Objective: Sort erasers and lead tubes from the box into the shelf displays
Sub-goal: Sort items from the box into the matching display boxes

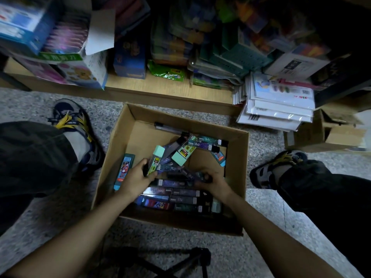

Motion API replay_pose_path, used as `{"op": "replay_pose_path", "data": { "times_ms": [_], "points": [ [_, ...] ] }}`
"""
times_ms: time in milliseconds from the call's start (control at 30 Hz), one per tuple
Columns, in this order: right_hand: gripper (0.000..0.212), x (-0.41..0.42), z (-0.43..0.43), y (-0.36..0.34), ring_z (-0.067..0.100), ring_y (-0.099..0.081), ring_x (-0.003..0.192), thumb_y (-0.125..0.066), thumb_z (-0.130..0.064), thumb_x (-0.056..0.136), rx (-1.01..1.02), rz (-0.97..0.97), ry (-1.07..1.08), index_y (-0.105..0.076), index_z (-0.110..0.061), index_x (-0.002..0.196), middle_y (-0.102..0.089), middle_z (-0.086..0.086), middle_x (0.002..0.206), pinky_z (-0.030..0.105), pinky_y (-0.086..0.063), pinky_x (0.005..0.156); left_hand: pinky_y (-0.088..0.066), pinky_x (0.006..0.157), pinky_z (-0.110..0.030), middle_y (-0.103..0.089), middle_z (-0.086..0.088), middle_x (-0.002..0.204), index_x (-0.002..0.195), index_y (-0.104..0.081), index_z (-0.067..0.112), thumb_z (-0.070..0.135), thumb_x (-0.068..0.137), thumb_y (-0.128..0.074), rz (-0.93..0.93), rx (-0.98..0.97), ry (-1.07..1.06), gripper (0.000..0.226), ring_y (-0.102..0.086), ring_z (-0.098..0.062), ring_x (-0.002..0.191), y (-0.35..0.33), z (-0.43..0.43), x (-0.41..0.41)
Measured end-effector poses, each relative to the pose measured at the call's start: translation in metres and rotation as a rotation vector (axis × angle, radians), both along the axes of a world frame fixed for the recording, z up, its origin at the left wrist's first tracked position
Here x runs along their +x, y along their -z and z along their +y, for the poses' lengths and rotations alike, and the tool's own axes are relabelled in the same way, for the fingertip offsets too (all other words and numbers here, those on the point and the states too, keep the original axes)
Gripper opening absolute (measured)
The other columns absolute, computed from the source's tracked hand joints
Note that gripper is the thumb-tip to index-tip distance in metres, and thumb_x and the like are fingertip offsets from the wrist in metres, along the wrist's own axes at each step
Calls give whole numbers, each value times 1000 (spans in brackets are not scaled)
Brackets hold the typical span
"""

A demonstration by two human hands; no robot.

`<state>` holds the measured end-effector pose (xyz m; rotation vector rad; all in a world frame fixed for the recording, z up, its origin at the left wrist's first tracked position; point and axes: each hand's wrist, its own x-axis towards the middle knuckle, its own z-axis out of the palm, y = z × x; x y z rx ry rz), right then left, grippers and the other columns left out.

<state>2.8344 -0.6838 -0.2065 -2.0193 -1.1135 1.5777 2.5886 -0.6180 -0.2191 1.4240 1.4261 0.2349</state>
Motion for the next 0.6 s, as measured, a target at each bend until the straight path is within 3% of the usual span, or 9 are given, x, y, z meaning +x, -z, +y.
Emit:
{"op": "replay_pose_path", "data": {
  "times_ms": [33,133,200,300,367,433,533,600],
  "points": [
    [39,2,2,-5,25,-60,95,-69,-1,81,-1,21,40,-57,2,118,-63,15,105,27,-51,77,-46,78,-29,-68,-2,91,103,-54,19,14,88,-64,-60,-31,-46,18,-63,-18,86,-4,2,3],
    [41,11,12,-29,15,-62,80,-67,1,82,4,103,100,-55,1,121,-65,6,95,17,-52,67,-48,69,-20,-71,1,80,100,-57,24,17,88,-64,-208,-72,-122,16,-66,-6,71,-20,10,13],
    [43,18,24,-49,18,-65,88,-68,2,81,24,152,89,-55,-1,122,-67,10,101,18,-52,74,-51,69,-21,-72,3,82,96,-59,29,21,88,-64,-290,-66,-156,12,-67,-5,71,-33,20,21],
    [33,26,43,-86,21,-64,91,-69,0,79,57,190,-18,-62,-5,111,-68,16,100,29,-49,80,-46,65,-7,-69,16,88,94,-59,38,32,86,-64,-335,-14,-131,11,-63,10,77,-61,38,32],
    [19,28,52,-111,11,-62,78,-68,1,80,86,267,-70,-66,-10,95,-69,3,84,23,-47,71,-44,71,-10,-67,19,96,100,-58,41,45,81,-62,-350,-2,-79,19,-61,9,87,-81,47,37],
    [19,30,58,-134,11,-61,77,-67,0,80,112,338,-73,-65,-10,96,-68,-1,83,20,-46,69,-45,75,-12,-68,22,98,104,-59,40,55,73,-59,-382,-22,-17,34,-61,4,94,-100,51,42],
    [26,29,65,-164,11,-65,79,-66,-4,78,169,471,3,-66,-10,103,-72,1,88,17,-50,69,-44,80,-13,-68,28,97,101,-62,41,54,74,-58,-476,-44,31,30,-61,8,96,-129,50,50],
    [21,24,67,-183,8,-65,72,-64,-6,80,229,530,69,-66,-11,100,-71,-1,82,15,-49,62,-45,86,-21,-70,19,103,106,-64,34,50,77,-59,-548,-51,-7,33,-62,0,102,-151,45,56]
  ]
}}
